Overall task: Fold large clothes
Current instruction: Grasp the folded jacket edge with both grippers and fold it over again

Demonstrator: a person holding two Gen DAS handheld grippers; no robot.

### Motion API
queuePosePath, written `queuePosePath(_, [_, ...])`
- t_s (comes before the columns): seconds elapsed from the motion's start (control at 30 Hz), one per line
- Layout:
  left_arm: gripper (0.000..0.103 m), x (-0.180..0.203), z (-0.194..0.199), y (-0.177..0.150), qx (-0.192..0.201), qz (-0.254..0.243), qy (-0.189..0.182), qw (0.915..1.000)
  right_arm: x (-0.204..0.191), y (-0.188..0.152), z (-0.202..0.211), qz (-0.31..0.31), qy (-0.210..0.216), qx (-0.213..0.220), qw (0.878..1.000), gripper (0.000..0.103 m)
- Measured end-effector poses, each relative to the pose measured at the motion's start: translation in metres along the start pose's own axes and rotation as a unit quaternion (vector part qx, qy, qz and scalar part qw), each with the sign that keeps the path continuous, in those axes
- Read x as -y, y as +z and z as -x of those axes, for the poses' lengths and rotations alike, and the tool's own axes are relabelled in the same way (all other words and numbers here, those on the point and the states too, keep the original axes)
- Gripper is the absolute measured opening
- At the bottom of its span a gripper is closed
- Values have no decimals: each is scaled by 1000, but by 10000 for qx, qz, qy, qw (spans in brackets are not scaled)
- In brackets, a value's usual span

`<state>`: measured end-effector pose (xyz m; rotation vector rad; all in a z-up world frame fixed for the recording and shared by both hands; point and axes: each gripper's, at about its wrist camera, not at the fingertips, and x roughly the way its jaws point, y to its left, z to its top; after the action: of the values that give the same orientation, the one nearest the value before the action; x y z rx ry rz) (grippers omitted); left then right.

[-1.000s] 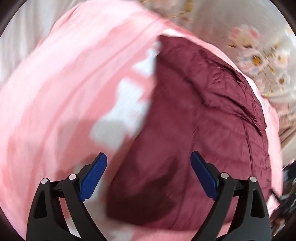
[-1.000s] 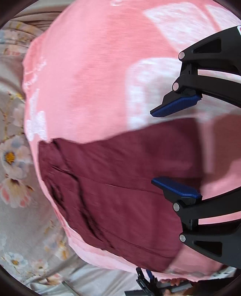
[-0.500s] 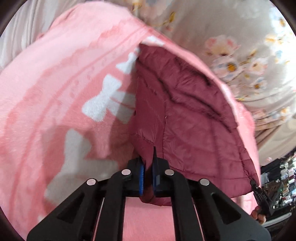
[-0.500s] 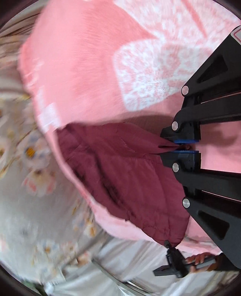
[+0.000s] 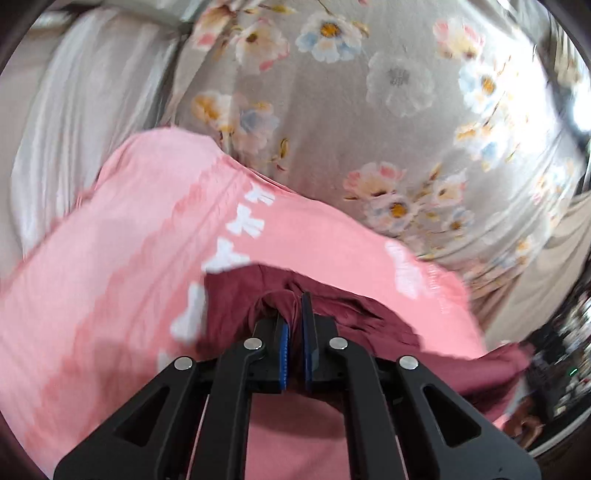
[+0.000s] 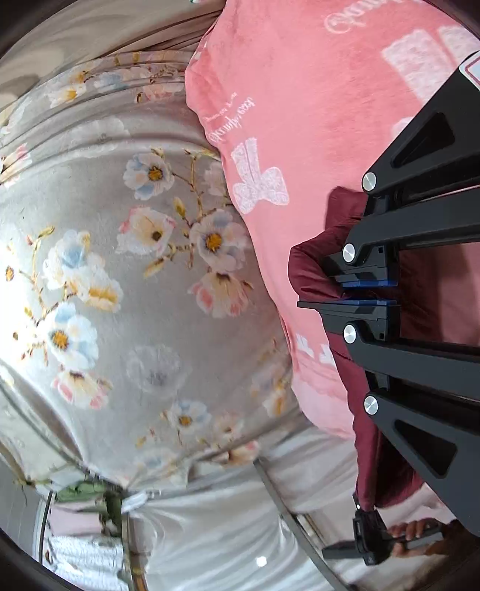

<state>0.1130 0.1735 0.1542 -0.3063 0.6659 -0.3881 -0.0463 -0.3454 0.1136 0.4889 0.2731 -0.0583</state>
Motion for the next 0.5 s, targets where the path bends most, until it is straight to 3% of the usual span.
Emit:
queuePosePath(0.07, [6,10,-57,20,-150,-316,561,9978,9,5,-58,-103,-371,-212,9990,4])
queuePosePath(0.23, [8,4,-189,32,-835,-631,1440,9840,39,-15,-171,-199,-1189,-868,9889,4])
queuePosePath(0.37, [9,-13,-272,19,-1287,-701,1909,9706,55,-43,-228,-10,-1671,-1299,9773,4])
queuePosePath(0.5, [13,-32,-322,4,-1628,-492,1977,9654,64,-65,-259,258,-1967,-1615,9667,8])
